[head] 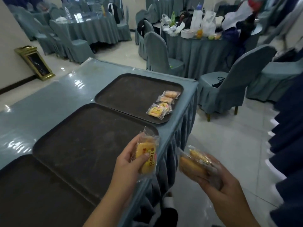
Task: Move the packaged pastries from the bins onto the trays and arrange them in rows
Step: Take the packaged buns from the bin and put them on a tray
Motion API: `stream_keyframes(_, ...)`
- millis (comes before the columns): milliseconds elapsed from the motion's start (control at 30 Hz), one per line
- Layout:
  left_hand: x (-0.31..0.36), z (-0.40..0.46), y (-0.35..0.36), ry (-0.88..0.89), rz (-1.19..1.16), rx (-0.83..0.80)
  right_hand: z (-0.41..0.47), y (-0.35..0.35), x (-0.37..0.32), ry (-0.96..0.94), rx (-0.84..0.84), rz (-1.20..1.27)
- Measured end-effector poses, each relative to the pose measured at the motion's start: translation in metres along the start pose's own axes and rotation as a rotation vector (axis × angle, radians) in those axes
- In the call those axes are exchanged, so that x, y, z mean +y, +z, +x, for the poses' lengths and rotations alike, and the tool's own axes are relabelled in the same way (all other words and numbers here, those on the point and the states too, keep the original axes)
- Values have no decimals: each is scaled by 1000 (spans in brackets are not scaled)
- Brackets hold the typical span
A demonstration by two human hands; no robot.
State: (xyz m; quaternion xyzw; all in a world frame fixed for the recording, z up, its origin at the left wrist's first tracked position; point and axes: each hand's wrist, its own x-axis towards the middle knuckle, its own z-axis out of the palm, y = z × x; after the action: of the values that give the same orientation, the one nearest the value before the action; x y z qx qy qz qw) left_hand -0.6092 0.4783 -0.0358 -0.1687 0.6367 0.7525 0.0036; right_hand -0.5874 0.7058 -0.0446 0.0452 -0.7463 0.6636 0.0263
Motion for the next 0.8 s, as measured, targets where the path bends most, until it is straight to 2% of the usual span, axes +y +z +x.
stream_keyframes(367, 32, 227, 56, -66, -41, 37, 228, -26, 10, 68, -93, -197)
stream_keyframes(467, 29, 271, 60, -77, -4, 89, 272, -30, 25, 93, -122, -197)
stream_keyframes(600, 18, 311, 59, -94, 90, 61, 329, -22, 41, 123, -192, -195)
stream_keyframes(800, -7, 353, 62, -147, 188, 165, 443, -6, 70, 129, -458, -140)
